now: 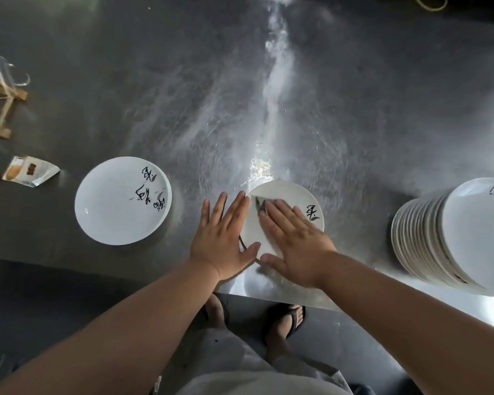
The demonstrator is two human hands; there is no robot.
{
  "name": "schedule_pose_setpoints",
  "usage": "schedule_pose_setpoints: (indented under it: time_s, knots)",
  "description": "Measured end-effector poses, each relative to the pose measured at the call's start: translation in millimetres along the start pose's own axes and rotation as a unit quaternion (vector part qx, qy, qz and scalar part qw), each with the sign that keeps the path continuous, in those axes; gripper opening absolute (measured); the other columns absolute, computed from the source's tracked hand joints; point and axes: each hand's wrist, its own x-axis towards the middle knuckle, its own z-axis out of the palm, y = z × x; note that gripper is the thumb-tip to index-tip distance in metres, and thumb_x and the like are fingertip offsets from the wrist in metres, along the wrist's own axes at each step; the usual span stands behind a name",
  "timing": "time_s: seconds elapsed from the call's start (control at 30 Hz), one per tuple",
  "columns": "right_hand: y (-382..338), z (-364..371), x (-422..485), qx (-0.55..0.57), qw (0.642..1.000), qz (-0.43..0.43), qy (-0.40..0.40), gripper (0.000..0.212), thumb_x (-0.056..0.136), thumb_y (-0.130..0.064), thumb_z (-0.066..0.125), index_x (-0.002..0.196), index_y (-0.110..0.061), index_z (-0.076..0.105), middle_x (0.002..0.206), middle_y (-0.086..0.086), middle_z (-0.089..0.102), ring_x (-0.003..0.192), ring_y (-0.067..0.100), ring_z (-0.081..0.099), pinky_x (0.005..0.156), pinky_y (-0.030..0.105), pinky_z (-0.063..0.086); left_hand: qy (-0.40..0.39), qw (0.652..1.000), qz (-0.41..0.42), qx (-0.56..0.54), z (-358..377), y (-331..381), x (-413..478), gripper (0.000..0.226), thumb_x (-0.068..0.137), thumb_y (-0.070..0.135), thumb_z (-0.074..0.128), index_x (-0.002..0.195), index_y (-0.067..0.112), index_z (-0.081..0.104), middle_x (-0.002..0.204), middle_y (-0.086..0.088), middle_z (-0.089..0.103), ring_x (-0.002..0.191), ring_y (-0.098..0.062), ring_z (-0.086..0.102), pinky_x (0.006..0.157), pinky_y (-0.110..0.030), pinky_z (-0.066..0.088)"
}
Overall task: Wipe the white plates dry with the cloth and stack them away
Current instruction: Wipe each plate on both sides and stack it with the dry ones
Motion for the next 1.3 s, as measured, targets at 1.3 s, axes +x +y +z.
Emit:
schedule_pose_setpoints:
  time_s: [1.3]
  knots:
    - [2,22,-53,0.003,0.995,0.093,0.022,0.100,0.093,-0.076,0.008,0.166,-0.009,-0.004,0.172,0.012,-0.012,0.160,0.028,-0.014,0.130,0.044,-0.008,0.054,0.998,0.008,-0.035,11,-2,0,0.091,0.092,0.056,0.040,0.167,0.015,0.010,0.176,0.001,0.004,0.161,-0.033,0.005,0.127,-0.061,0.005]
